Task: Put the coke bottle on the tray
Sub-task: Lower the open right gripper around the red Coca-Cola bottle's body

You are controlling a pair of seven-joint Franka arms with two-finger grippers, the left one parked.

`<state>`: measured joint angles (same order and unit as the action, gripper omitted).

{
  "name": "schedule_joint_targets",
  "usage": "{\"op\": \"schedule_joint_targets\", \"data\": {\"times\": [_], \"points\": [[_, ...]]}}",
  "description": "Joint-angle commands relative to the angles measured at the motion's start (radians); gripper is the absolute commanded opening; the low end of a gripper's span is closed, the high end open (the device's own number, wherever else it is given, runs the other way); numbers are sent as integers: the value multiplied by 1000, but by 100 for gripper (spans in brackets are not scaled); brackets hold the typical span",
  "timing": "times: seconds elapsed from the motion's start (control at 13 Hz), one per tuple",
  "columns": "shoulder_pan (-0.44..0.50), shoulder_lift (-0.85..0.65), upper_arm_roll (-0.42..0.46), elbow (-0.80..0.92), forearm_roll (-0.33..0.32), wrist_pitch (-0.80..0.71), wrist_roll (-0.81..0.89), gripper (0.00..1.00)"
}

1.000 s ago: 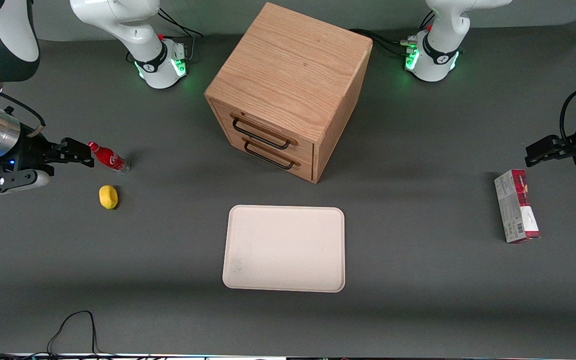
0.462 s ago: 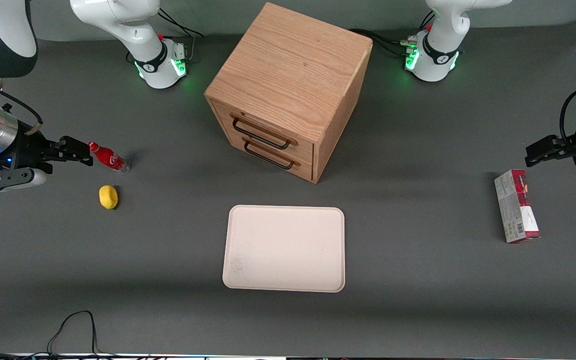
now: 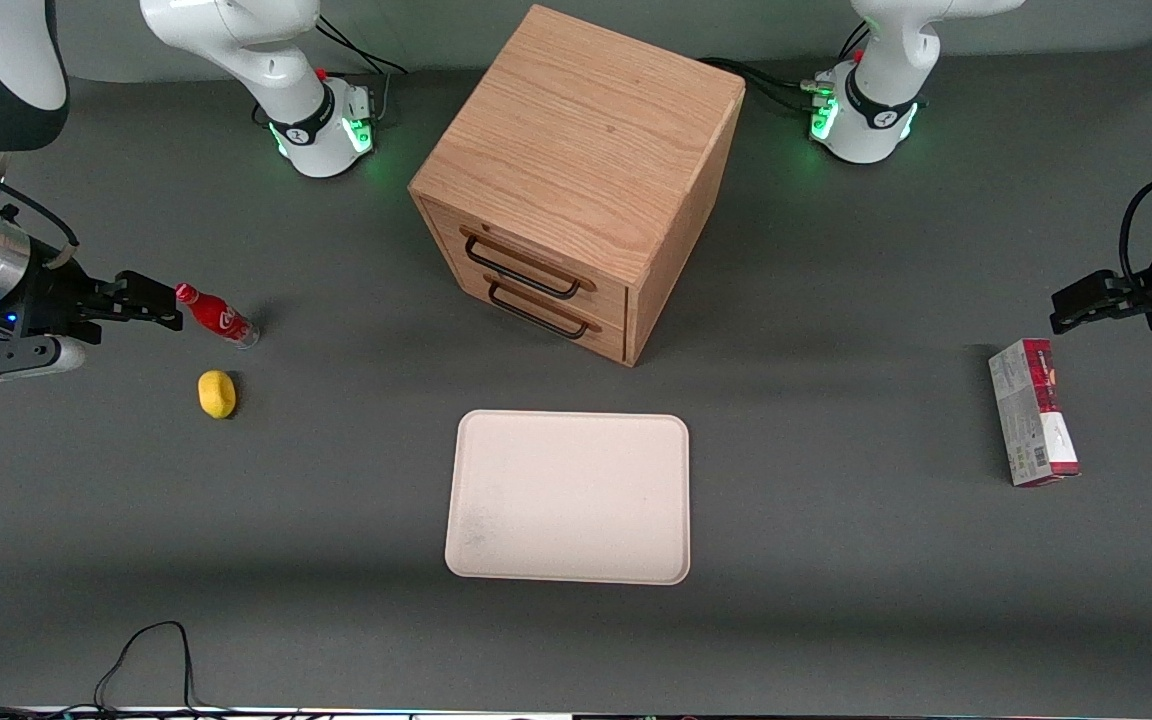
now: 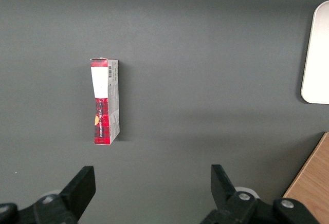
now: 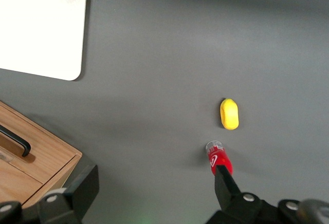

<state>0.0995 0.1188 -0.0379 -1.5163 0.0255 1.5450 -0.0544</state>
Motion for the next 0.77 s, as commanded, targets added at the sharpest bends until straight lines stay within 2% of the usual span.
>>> {"op": "schedule_joint_targets", "data": {"times": [0.0, 0.15, 0.31, 0.46, 0.62, 0.69], "points": [[3, 9, -2, 10, -15, -31, 7, 100], [3, -46, -7, -69, -15, -29, 1, 100], [3, -92, -46, -128, -48, -28, -62, 100], [8, -215, -79, -239, -76, -29, -104, 100], [6, -376, -91, -374, -140, -22, -129, 100], [8, -408, -120, -401, -142, -17, -143, 100]]}}
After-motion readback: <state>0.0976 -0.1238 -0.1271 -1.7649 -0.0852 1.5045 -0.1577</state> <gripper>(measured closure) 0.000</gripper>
